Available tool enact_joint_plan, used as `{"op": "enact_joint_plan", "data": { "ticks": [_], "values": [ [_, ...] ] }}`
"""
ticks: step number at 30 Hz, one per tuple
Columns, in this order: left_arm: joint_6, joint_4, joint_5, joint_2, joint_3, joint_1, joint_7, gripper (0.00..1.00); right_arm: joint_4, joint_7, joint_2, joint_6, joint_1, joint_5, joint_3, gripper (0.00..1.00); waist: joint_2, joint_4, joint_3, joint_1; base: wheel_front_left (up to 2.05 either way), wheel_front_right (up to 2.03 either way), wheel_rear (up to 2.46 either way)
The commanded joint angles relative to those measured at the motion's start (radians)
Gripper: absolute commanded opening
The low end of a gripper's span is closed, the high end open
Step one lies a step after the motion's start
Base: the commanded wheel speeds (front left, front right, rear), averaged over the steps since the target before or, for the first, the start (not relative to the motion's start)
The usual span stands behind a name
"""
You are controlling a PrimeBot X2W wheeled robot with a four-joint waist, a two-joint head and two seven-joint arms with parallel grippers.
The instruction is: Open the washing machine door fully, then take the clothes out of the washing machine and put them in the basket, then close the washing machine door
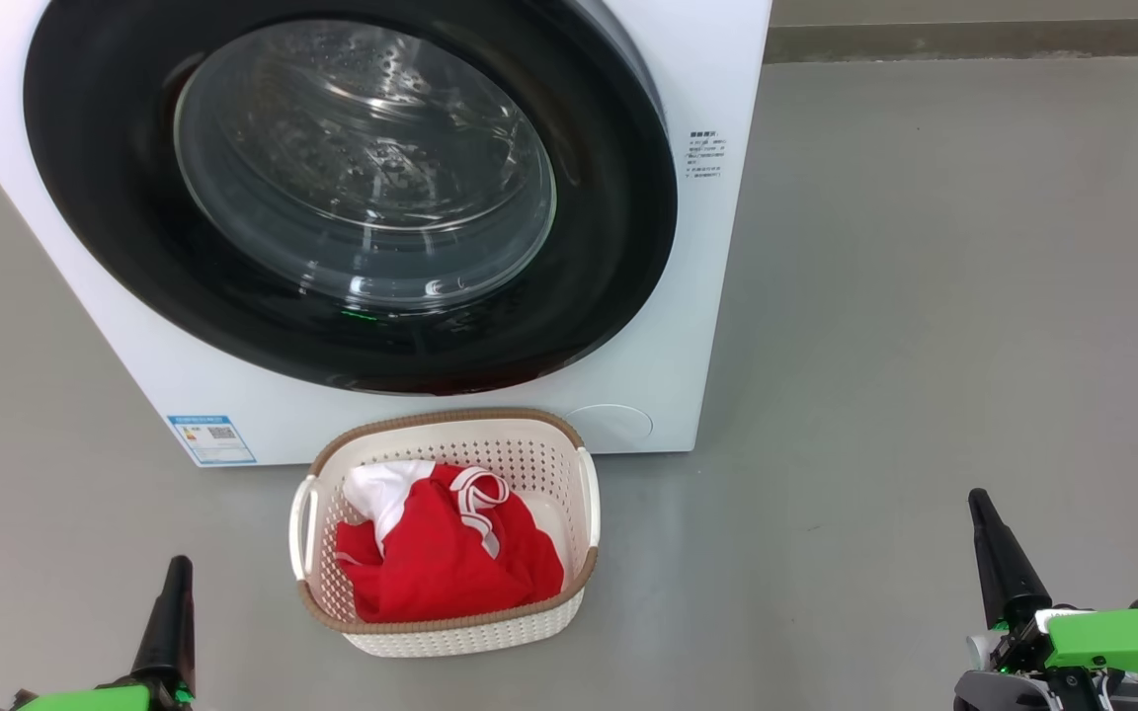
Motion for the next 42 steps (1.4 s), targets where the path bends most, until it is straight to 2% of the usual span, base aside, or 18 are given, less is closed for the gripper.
{"op": "enact_joint_plan", "data": {
  "ticks": [1,42],
  "values": [
    [-0.003,-0.021,0.003,0.015,0.035,-0.039,0.006,0.00,-0.031,0.007,-0.002,-0.001,-0.010,0.004,0.022,0.00,0.0000,0.000,0.000,0.0000,0.00,0.00,0.00],
    [-0.003,-0.021,0.004,0.014,0.037,-0.039,0.007,0.00,-0.030,0.008,-0.002,-0.001,-0.010,0.004,0.022,0.00,0.0000,0.000,0.000,0.0000,0.00,0.00,0.00]
  ]
}}
